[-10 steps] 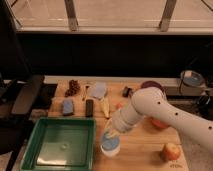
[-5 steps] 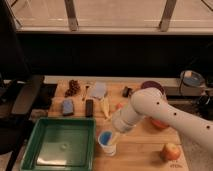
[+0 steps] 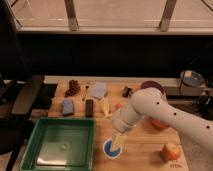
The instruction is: Stack cups into tray
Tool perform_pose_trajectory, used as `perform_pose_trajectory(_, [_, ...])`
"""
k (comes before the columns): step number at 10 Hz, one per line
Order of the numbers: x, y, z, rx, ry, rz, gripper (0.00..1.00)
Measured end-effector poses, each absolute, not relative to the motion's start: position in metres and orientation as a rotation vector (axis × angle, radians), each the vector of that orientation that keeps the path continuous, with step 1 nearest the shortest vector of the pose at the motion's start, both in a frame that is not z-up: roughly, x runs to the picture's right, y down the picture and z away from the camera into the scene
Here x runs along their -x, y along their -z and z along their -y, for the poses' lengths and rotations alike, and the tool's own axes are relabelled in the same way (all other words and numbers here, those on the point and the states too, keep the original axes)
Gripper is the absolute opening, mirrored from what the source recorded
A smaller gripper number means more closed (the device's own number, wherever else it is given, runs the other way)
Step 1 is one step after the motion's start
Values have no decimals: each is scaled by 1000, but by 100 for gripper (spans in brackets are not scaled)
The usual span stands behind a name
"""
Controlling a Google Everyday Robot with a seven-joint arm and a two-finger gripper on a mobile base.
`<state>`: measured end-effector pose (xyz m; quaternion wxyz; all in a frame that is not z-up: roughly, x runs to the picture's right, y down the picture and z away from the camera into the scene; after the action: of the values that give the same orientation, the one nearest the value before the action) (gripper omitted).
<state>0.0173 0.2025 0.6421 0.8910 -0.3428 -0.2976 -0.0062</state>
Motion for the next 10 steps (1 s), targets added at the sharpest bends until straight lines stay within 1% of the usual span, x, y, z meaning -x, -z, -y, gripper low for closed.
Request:
perform_pose_trajectory(3, [-14, -648, -206, 704, 5, 590, 80])
perform_pose_trajectory(6, [-6, -679, -223, 703, -16, 538, 80])
perform_pose_trajectory(10, [-17, -705, -233, 718, -71, 486, 80])
